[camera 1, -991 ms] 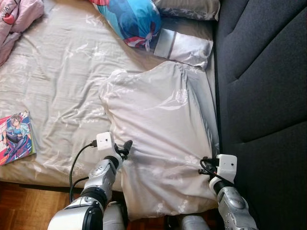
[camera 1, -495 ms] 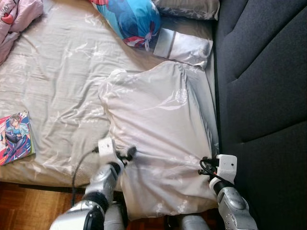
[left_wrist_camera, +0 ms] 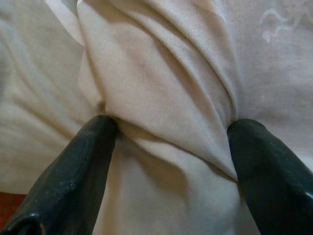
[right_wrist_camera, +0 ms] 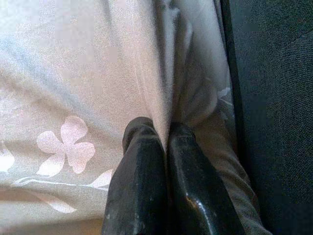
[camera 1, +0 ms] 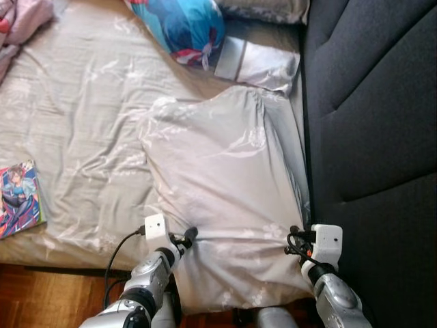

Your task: Clean up the room

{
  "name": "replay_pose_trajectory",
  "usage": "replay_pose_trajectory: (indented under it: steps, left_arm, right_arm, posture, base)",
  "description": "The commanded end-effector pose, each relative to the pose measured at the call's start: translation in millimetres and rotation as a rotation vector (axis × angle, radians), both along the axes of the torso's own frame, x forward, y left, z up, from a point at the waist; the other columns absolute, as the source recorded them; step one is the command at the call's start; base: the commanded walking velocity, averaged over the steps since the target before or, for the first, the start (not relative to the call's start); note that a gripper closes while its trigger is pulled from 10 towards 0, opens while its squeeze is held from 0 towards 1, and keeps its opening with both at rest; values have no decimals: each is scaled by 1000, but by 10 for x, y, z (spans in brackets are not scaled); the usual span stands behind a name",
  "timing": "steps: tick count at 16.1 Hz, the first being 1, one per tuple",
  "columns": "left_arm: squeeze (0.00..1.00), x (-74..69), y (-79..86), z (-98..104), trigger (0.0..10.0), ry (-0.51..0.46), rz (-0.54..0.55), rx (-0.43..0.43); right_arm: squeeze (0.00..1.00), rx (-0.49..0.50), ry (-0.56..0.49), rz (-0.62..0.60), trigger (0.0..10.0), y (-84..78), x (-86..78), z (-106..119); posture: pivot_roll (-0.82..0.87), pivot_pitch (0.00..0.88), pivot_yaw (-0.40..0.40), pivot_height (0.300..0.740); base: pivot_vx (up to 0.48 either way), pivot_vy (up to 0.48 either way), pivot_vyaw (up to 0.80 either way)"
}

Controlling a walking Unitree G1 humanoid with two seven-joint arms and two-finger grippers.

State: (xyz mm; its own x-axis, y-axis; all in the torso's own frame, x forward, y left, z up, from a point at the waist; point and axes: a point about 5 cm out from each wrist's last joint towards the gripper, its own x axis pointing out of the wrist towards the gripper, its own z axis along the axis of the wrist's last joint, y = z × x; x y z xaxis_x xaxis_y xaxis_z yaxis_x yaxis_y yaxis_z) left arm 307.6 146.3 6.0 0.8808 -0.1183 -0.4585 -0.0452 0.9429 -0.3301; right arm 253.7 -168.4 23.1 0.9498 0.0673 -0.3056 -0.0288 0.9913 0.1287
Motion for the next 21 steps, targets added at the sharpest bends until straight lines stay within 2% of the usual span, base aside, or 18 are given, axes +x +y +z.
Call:
replay_pose_trajectory:
  steps: [1,5,7,11,21]
  left_arm:
    - [0,-237,-24,-248,10000,116,-11,16]
    - [0,-256,-6,-264,10000,118,15,29]
    - [0,-259,-16,-266,0,118,28,24]
    - [0,-289,7,-289,0,120,49,9]
    - [0,-216,72,-212,0,72,89,14]
  right_arm:
    - [0,-14,53,-45,0,-138,-152,-101]
    - [0,1,46,-20,0,-56,-175,-14]
    - [0,6,58,-13,0,-36,-218,-26]
    - [0,17,81,-10,0,18,-318,-33]
    - [0,30,94,-15,0,56,-286,-33]
  posture:
    - [-272,495,-146,740]
    - [-288,514,-164,740]
    - [-279,533,-163,740]
    - [-282,565,-164,740]
    - [-264,573,-148,740]
  base:
    - [0,0,0]
    - [0,0,0]
    - [0,0,0]
    - [0,0,0]
    - [0,0,0]
